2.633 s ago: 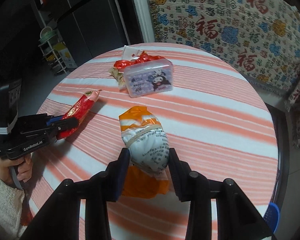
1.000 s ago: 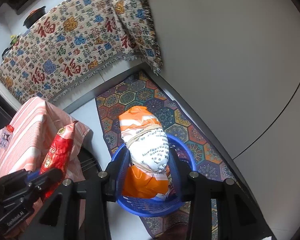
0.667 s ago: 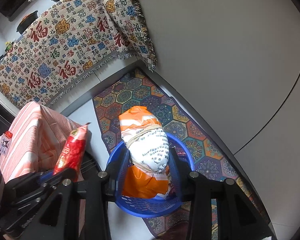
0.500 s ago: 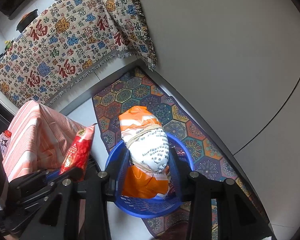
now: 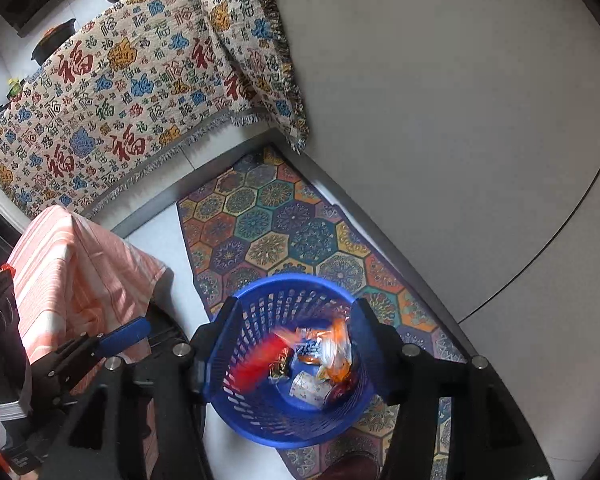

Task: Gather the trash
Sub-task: 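Open both tools to drop the items into the wastebasket, then move both open tools back over the table toward the cream wrapper and clear box, then grasp the cream snack wrapper with the left tool while the right tool grasps the clear box, then carry the cream wrapper and clear box over the blue wastebasket, then open both tools to drop the wrapper and box into the wastebasket, then move both open tools back over the table toward the red bag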

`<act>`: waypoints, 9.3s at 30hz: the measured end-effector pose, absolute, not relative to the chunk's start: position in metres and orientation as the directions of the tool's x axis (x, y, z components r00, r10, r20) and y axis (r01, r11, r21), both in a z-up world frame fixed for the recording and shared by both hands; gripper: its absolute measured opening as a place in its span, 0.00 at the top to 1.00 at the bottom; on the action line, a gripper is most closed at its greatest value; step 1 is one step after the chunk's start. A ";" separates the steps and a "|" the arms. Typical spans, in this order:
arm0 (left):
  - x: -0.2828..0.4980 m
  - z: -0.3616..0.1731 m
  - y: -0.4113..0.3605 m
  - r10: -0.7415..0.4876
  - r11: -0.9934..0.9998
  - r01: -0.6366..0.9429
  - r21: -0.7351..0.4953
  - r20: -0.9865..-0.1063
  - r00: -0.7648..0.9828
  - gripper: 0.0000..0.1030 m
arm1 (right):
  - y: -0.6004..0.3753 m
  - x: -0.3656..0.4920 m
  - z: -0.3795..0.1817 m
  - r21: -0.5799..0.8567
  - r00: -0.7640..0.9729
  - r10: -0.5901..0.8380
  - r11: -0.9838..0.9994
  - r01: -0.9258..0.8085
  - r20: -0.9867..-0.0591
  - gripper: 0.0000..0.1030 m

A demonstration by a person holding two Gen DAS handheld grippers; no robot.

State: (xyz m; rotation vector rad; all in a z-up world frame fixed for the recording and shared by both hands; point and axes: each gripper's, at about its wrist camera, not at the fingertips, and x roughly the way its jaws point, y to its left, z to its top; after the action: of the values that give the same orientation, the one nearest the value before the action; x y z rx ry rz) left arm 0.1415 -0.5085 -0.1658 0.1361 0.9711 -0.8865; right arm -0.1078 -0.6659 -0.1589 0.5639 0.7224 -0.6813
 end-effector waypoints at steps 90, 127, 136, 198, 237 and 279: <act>0.333 -0.134 -0.008 -0.130 0.991 0.111 -0.077 -0.765 0.630 0.69 | -0.253 0.210 -0.137 -0.064 0.634 -0.249 0.952 0.300 -0.733 0.15; 0.253 -0.149 0.074 -0.029 0.998 0.058 0.007 -0.808 0.588 0.00 | -0.257 0.207 -0.134 -0.045 0.636 -0.238 0.952 0.304 -0.734 0.15; 0.248 -0.145 0.090 -0.038 0.997 0.075 0.004 -0.839 0.543 0.01 | -0.258 0.207 -0.134 -0.031 0.638 -0.228 0.952 0.305 -0.736 0.14; 0.248 -0.136 -0.004 -0.252 0.956 0.266 -0.120 -0.802 0.542 0.72 | -0.338 0.194 -0.106 0.284 0.538 0.024 0.869 0.406 -0.842 0.25; 0.158 -0.117 -0.435 -0.641 0.633 0.693 -0.344 -0.735 0.221 0.84 | -0.571 -0.078 -0.098 0.302 0.670 -0.252 0.744 0.596 -0.698 0.36; 0.137 -0.093 -0.233 -0.374 0.875 0.468 -0.120 -0.781 0.500 0.12 | -0.502 -0.040 -0.095 0.062 0.711 -0.346 0.876 0.479 -0.612 0.24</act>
State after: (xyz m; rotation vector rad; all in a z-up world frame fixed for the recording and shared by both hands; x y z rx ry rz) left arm 0.1371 -0.2329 -0.0927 0.1129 0.9145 -0.5107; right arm -0.0396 -0.5017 -0.0947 0.2228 0.6300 -0.4614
